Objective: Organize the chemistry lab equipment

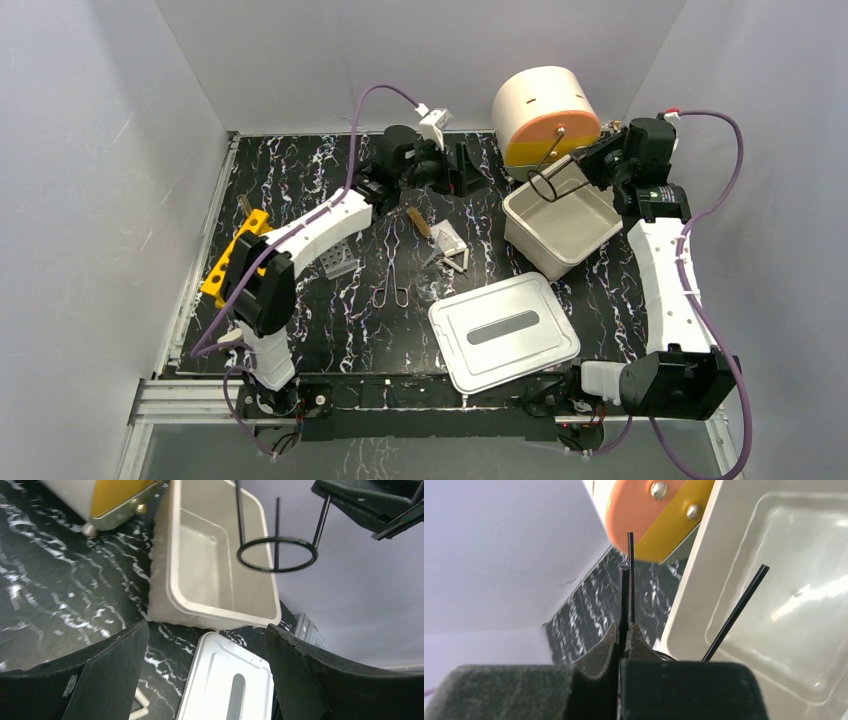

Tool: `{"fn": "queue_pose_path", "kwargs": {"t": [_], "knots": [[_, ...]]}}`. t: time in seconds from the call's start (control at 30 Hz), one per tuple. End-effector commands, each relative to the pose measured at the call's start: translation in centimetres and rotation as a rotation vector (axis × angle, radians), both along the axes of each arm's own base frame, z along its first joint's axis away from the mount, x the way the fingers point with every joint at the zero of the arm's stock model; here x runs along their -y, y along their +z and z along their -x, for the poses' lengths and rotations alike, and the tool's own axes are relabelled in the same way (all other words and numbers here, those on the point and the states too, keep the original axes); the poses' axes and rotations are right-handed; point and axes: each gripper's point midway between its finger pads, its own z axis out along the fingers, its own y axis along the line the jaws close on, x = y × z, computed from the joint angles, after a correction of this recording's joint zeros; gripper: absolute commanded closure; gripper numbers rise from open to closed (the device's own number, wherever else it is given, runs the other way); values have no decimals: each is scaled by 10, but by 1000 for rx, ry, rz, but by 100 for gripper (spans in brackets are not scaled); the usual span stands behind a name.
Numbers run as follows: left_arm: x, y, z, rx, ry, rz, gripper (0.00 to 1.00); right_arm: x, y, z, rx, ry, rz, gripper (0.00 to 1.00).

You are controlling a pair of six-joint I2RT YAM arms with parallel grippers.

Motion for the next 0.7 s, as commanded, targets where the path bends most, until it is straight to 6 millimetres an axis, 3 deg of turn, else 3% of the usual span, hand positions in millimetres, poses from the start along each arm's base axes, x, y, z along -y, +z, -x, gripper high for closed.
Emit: {"fn": "queue_pose_path", "kwargs": {"t": [0.0, 0.1, 0.27, 0.47, 0.67], "knots": [[41, 33, 23, 91, -156, 128, 16, -39, 25, 23, 6, 161, -167, 100], [57, 27, 35, 58, -180, 148, 17, -53, 22, 35, -21, 207, -263, 100], [70, 19, 49, 18, -162, 174, 27, -59, 31, 43, -4, 213, -322, 100], [73, 18, 33, -62, -50, 210, 57, -65, 29, 47, -19, 212, -404, 100], [68, 29, 34, -64, -23, 245, 92, -60, 17, 50, -51, 174, -404, 100]]}}
